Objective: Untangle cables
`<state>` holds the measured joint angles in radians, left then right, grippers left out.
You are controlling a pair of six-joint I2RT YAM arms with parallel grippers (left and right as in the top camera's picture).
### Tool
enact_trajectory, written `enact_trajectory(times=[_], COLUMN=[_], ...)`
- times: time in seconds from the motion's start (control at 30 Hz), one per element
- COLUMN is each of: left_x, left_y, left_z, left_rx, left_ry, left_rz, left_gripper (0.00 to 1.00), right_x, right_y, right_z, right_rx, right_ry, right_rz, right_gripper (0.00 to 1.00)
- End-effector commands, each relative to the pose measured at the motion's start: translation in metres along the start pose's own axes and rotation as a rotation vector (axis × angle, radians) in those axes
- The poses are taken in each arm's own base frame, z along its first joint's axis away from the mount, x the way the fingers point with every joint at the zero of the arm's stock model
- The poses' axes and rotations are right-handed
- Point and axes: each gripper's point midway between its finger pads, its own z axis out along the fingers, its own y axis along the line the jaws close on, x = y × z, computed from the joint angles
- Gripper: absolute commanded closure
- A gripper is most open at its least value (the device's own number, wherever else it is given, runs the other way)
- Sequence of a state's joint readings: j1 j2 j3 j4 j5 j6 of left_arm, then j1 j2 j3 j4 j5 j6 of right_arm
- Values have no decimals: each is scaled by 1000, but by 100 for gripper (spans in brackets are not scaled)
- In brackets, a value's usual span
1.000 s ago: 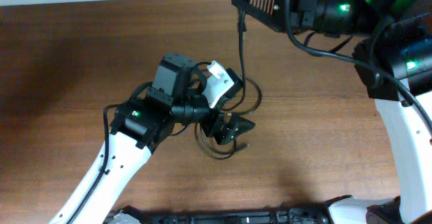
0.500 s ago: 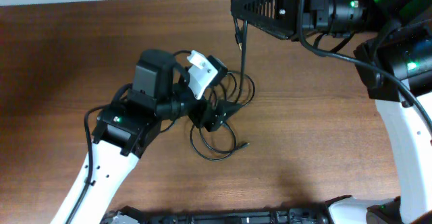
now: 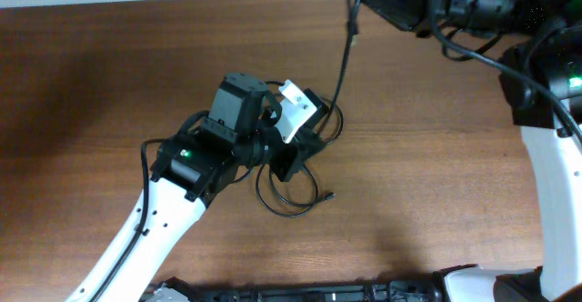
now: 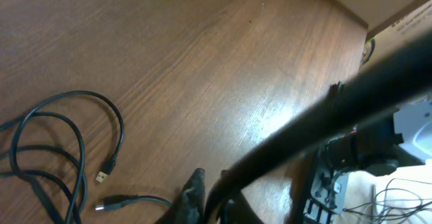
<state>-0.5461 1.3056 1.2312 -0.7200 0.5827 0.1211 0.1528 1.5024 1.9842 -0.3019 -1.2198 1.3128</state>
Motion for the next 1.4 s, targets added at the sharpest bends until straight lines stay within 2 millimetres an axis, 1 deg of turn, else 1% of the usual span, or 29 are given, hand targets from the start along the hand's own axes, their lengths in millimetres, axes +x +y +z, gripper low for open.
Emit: enact_trajectory(times=[0.0,0.1,0.13,0.17,0.2,0.23,0.27,0.3,0.4,0.43,0.47,0.5,0.53,0.57,0.6,0.63,0.7,0.73,0.8,0.83,0.9,0.97,1.03,1.07,1.13,1.17,1.23,1.3,1.37], left_x=[-3,-4,-5,-9,-17,-26,-40,-46,-82,-96,-108,-125,-127,-122,-115,-114,-131,-148,-180,-199,-224,-247,-256,-258,-253,-240,-219,-202,-192], left_y=[1,1,1,0,-3,-6,-9,-9,-7,-7,-7,-3,18,39,54,57,54,46,25,6,-20,-44,-45,-29,15,56,106,147,171], left_z=[0,0,0,-3,-8,-16,-32,-40,-88,-106,-121,-149,-172,-187,-198,-200,-210,-219,-240,-255,-283,-317,-326,-324,-307,-296,-291,-288,-291], left_rx=[-3,-3,-3,-6,-8,-15,-32,-44,-110,-132,-150,-197,-306,-413,-489,-498,-482,-431,-322,-252,-179,-80,-64,-115,-308,-500,-747,-873,-924], left_ry=[-1,-2,-8,-19,-39,-69,-118,-142,-286,-349,-407,-500,-561,-597,-616,-617,-698,-781,-934,-1018,-1157,-1340,-1399,-1398,-1331,-1276,-1212,-1152,-1134], left_rz=[6,7,10,13,26,45,68,76,59,55,49,9,-114,-234,-316,-319,-304,-313,-275,-192,-60,37,53,-8,-85,-157,-250,-307,-334], left_gripper=[100,100,100,100,100,100,100,100,100,100,100,100,100,100,100,100,100,100,100,100,100,100,100,100,100,100,100,100,100], right_x=[8,11,11,11,13,19,25,28,21,15,7,-5,-10,-12,-8,1,19,29,45,52,61,72,79,82,83,82,79,81,88], right_y=[12,13,12,11,10,7,1,-8,-53,-77,-104,-158,-192,-224,-262,-283,-306,-315,-326,-330,-335,-342,-348,-349,-352,-354,-358,-365,-374], right_z=[-8,-8,-8,-8,-8,-8,-8,-7,-2,1,3,-1,-9,-22,-43,-56,-65,-70,-71,-69,-65,-51,-41,-38,-39,-43,-52,-63,-71], right_rx=[-16,-21,-22,-25,-34,-54,-79,-86,-22,28,102,299,451,604,796,897,973,1004,1011,1014,1021,1029,1055,1067,1112,1133,1186,1249,1286], right_ry=[35,52,52,55,72,108,150,171,183,176,158,105,69,41,28,46,101,140,260,299,339,390,428,441,440,436,432,440,463], right_rz=[-89,-99,-135,-225,-339,-484,-612,-645,-531,-455,-363,-223,-151,-88,-7,58,161,198,166,169,191,178,148,135,131,126,117,113,132], right_gripper=[96,95,87,70,41,2,2,2,2,2,2,1,2,2,2,2,2,2,2,2,2,2,2,2,2,2,2,2,2])
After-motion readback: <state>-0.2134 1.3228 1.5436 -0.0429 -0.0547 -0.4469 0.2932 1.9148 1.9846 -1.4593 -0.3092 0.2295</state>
